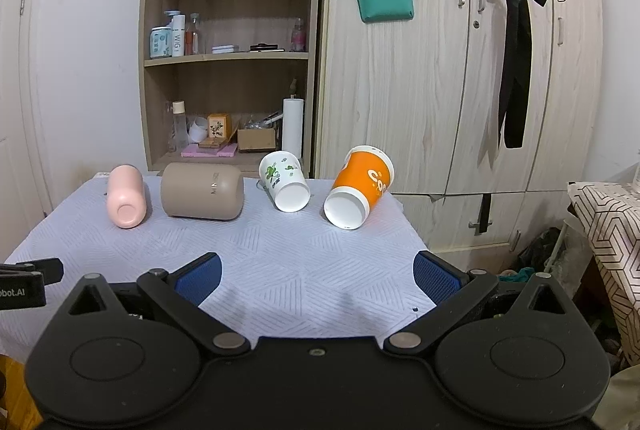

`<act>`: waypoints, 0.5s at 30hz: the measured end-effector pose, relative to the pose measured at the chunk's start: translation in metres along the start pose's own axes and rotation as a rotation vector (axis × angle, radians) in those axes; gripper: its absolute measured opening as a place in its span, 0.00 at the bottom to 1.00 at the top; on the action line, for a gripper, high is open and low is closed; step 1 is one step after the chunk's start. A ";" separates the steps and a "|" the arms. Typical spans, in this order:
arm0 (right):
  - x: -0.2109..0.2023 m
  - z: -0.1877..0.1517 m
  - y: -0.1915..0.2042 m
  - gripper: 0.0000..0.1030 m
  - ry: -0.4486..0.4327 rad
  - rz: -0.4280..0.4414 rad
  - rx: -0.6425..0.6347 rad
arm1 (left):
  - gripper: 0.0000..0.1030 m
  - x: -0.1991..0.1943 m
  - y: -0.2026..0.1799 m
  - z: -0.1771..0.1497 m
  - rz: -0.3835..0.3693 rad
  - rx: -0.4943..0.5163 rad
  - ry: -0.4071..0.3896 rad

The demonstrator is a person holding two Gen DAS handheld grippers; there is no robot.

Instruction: Flip cup upright

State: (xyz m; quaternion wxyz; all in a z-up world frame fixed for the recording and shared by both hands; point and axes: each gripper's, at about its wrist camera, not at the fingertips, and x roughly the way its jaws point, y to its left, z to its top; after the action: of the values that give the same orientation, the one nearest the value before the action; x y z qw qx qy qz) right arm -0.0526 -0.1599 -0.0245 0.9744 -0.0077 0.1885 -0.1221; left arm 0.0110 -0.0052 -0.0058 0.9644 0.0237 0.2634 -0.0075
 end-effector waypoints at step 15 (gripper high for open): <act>0.000 0.000 0.000 1.00 0.000 -0.001 -0.004 | 1.00 0.000 -0.002 -0.002 0.004 -0.005 0.003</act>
State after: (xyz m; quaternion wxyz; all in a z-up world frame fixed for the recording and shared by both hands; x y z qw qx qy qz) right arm -0.0521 -0.1599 -0.0247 0.9744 -0.0097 0.1886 -0.1222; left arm 0.0096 -0.0067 -0.0073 0.9641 0.0218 0.2646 -0.0051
